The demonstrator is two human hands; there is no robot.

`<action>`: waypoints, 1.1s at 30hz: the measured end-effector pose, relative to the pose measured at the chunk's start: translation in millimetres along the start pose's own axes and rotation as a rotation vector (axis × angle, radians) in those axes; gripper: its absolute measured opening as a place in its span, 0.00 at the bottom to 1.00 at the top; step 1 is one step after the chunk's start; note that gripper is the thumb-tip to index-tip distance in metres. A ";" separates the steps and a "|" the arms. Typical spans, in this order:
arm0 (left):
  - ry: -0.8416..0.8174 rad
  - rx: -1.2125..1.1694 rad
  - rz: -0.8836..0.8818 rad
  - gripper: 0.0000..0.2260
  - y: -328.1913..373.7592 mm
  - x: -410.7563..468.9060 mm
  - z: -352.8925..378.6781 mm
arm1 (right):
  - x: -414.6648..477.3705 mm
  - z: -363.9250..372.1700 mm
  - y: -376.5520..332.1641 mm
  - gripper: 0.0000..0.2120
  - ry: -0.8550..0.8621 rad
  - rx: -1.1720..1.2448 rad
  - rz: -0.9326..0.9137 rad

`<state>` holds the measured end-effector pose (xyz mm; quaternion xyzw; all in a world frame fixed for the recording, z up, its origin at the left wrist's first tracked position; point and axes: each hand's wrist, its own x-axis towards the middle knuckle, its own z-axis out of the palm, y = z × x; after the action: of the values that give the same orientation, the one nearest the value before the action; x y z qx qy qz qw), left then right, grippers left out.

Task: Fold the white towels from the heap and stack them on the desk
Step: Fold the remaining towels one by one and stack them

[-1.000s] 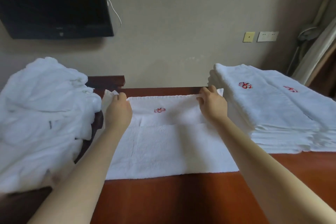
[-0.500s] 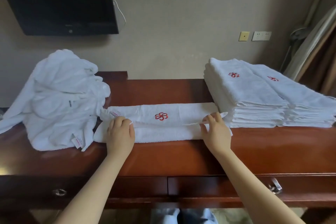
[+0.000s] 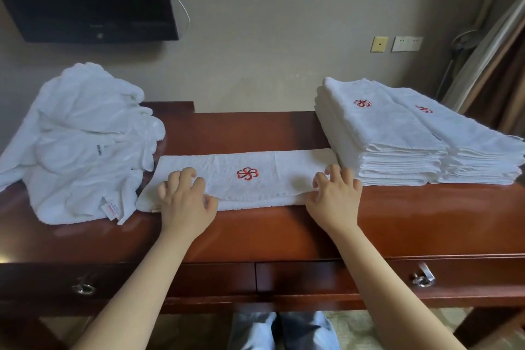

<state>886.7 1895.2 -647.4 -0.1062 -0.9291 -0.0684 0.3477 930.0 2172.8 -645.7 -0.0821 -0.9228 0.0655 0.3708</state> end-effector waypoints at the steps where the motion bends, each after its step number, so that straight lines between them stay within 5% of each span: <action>1: -0.030 -0.040 0.044 0.14 1.2 1.2 -0.5 | -0.8 0.0 0.0 0.08 -0.012 0.007 -0.007; 8: -0.357 -0.243 0.308 0.24 46.3 6.7 15.3 | -0.9 -0.8 2.6 0.12 -0.076 0.191 -0.116; 14: -0.526 -0.199 0.207 0.27 45.0 8.8 30.3 | 3.1 -4.8 5.0 0.14 -0.213 0.284 -0.016; 19: -0.547 -0.200 0.225 0.24 47.8 8.8 26.2 | -2.3 -13.8 -5.4 0.17 -0.265 0.309 -0.225; 25: -0.504 -0.500 -0.177 0.15 66.8 53.3 11.8 | 17.9 -4.4 -33.0 0.17 -0.183 0.465 -0.121; 28: -0.421 -0.349 -0.086 0.15 76.2 73.3 19.1 | 44.2 5.9 -44.5 0.23 -0.305 0.427 -0.058; 33: -0.689 -0.055 -0.053 0.25 57.8 47.3 44.2 | 47.6 28.5 -8.6 0.23 -0.715 0.034 0.022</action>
<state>838.1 1967.1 -646.2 -0.1082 -0.9921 -0.0627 0.0088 875.5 2172.2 -632.6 -0.0576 -0.9920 0.1094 0.0250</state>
